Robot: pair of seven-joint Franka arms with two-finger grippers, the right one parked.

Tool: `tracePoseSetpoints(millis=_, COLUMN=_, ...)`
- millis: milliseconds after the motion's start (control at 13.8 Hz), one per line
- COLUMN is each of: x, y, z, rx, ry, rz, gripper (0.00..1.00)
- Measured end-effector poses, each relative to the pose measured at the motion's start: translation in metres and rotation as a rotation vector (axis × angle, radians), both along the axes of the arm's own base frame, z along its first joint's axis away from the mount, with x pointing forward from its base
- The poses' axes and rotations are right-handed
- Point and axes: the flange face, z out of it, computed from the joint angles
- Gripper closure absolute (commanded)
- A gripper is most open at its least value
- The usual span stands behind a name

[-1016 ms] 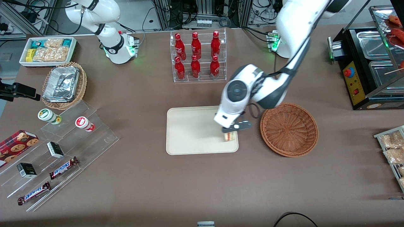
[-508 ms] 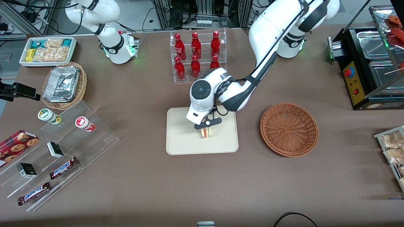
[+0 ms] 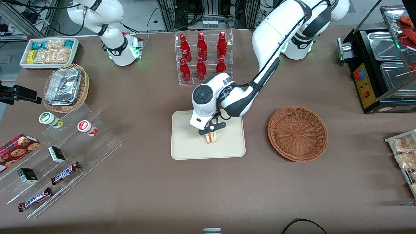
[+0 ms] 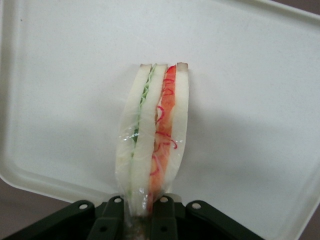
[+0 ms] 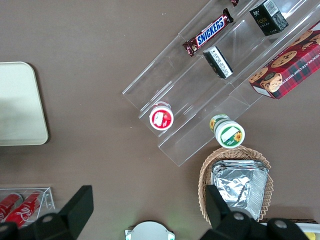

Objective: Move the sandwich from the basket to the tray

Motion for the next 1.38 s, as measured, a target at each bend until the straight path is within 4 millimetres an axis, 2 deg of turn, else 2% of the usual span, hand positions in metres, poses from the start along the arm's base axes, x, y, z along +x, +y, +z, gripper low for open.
tracePoseSetpoints(millis=73, x=0.000, y=0.000, z=-0.003, rx=0.004, ry=-0.004, rz=0.003, gripper=0.05)
tracePoseSetpoints(millis=145, x=0.000, y=0.000, z=-0.006, rx=0.007, ry=-0.005, rz=0.003, gripper=0.00)
tracePoseSetpoints(millis=363, x=0.003, y=-0.001, z=-0.003, rx=0.000, ry=-0.013, rz=0.007, gripper=0.00)
tracePoseSetpoints(millis=508, x=0.010, y=-0.004, z=0.014, rx=-0.020, ry=-0.035, rz=0.014, gripper=0.00)
tracePoseSetpoints(millis=653, x=0.016, y=-0.005, z=0.045, rx=-0.030, ry=-0.056, rz=0.020, gripper=0.00)
tracePoseSetpoints(millis=871, x=0.029, y=0.004, z=0.111, rx=-0.012, ry=-0.067, rz=-0.014, gripper=0.00)
tracePoseSetpoints(millis=1016, x=0.048, y=0.028, z=0.149, rx=-0.009, ry=-0.077, rz=-0.090, gripper=0.00)
tracePoseSetpoints(millis=1161, x=0.071, y=0.068, z=0.180, rx=-0.003, ry=-0.080, rz=-0.214, gripper=0.00)
tracePoseSetpoints(millis=1234, x=0.079, y=0.091, z=0.188, rx=0.020, ry=-0.058, rz=-0.245, gripper=0.00)
tracePoseSetpoints(millis=1379, x=0.096, y=0.143, z=0.193, rx=0.060, ry=-0.021, rz=-0.226, gripper=0.00)
